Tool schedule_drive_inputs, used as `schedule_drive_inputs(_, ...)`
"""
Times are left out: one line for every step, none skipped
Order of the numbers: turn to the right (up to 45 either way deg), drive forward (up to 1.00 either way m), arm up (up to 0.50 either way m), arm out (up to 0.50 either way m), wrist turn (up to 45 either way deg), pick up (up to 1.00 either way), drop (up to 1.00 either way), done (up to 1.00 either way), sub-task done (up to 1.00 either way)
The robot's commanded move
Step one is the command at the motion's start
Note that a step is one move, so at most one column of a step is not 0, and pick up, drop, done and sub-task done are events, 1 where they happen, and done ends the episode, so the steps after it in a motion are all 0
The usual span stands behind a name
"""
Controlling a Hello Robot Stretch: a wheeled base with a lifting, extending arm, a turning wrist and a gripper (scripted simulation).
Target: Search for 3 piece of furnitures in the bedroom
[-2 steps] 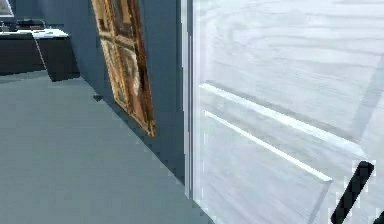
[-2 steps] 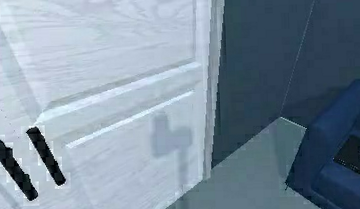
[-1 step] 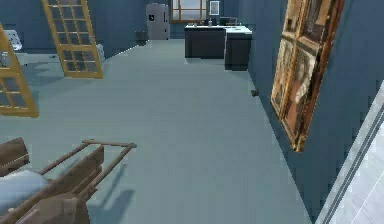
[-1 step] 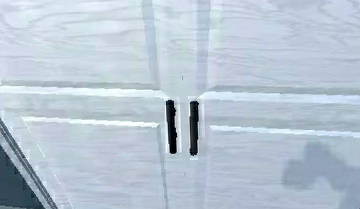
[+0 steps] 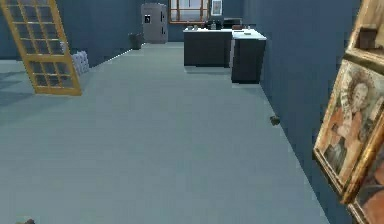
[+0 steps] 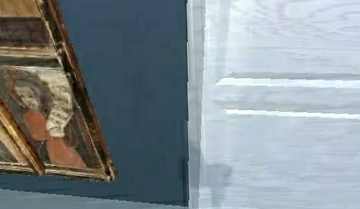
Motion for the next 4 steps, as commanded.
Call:
schedule_drive_inputs(0.0,1.0,0.0,0.0,0.0,0.0,0.0,0.0,0.0)
schedule_drive_inputs(6.0,0.0,0.0,0.0,0.0,0.0,0.0,0.0,0.0)
schedule_drive_inputs(0.0,0.1,0.0,0.0,0.0,0.0,0.0,0.0,0.0)
schedule_drive_inputs(-45.0,0.0,0.0,0.0,0.0,0.0,0.0,0.0,0.0)
